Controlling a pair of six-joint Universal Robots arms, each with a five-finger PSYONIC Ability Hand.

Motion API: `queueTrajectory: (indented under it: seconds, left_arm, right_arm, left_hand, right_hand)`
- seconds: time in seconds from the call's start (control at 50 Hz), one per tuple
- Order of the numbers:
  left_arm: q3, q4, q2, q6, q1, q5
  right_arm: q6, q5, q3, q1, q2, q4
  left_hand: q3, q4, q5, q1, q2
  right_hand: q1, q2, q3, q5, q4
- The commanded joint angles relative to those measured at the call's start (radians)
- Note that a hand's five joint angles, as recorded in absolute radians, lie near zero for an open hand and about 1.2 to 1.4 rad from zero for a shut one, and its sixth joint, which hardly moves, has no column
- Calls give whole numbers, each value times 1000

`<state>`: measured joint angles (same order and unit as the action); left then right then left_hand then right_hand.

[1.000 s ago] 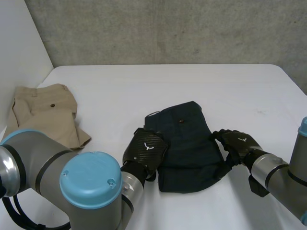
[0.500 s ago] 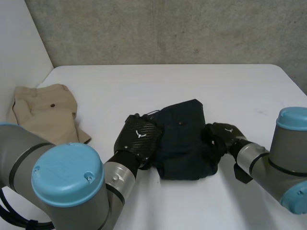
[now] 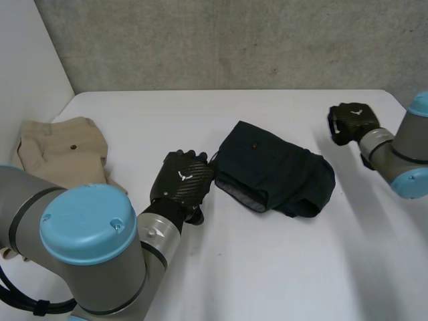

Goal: Fold the laundry.

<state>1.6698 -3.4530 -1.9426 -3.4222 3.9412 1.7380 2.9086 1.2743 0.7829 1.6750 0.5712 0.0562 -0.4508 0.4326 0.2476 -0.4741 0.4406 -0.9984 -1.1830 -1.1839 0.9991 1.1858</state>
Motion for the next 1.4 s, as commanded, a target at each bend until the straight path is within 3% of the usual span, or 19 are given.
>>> queueTrajectory:
  seconds: [0.02, 0.08, 0.16, 0.18, 0.26, 0.32, 0.48, 0.88, 0.94, 1.04, 1.1, 1.2, 1.34, 1.4]
  left_arm:
    - [-5, 0, -6, 0, 3, 2]
    - [-5, 0, -6, 0, 9, 2]
    - [-5, 0, -4, 0, 9, 2]
    - [-7, -2, -4, 1, 9, 2]
    - [-8, -2, -3, 11, 9, 2]
    - [-10, -2, -3, 20, 9, 2]
    - [-9, 0, 5, 41, 9, 0]
    - [-7, -2, 8, 49, 7, 0]
    - [-5, -2, 8, 49, 9, 0]
    - [-5, -3, 8, 49, 7, 0]
    - [-5, -3, 8, 49, 9, 0]
    - [-7, -3, 8, 49, 9, 0]
    - [-4, -3, 8, 49, 9, 2]
    - [-4, -3, 7, 49, 9, 2]
  right_arm:
    - [0, 10, -255, -139, -154, -118]
    - [-25, -12, -258, -182, -160, -174]
    - [-45, -100, -194, -195, -125, -260]
    - [-45, -178, -151, -195, -90, -277]
    - [-35, -349, -61, -195, 5, -277]
    - [-20, -406, -51, -190, 16, -277]
    - [-15, -412, -31, -114, -5, -292]
    - [-15, -411, -60, -63, -82, -292]
    - [-15, -414, -62, -54, -85, -292]
    - [-9, -426, -60, -35, -80, -292]
    - [7, -437, -63, -35, -76, -288]
    - [87, -383, -138, -40, -86, -225]
    - [202, -78, -304, -53, -155, -148]
    - [202, -26, -361, -83, -181, -151]
  left_hand:
    - [-3, 22, 32, 20, 14]
    - [-3, 22, 32, 20, 14]
    - [-1, 19, 29, 23, 11]
    - [-1, 19, 29, 23, 11]
    - [2, 16, 26, 26, 8]
    - [2, 16, 26, 26, 8]
    - [11, 7, 17, 35, -1]
    - [14, 4, 14, 37, -4]
    - [14, 4, 14, 37, -4]
    - [14, 4, 14, 37, -4]
    - [14, 4, 14, 37, -4]
    - [14, 4, 14, 37, -4]
    - [14, 4, 14, 37, -4]
    - [14, 4, 14, 37, -4]
  right_hand:
    - [-398, -213, -212, 223, 210]
    - [-398, -213, -212, 223, 210]
    - [389, 574, 575, -564, -577]
    - [455, 639, 640, -630, -642]
    - [540, 725, 726, -715, -728]
    - [567, 751, 752, -742, -754]
    - [590, 775, 776, -766, -778]
    - [526, 711, 712, -701, -714]
    - [374, 558, 559, -549, -561]
    - [-396, -212, -211, 221, 209]
    - [-398, -213, -212, 223, 210]
    - [-398, -213, -212, 223, 210]
    - [-398, -213, -212, 223, 210]
    - [-398, -213, -212, 223, 210]
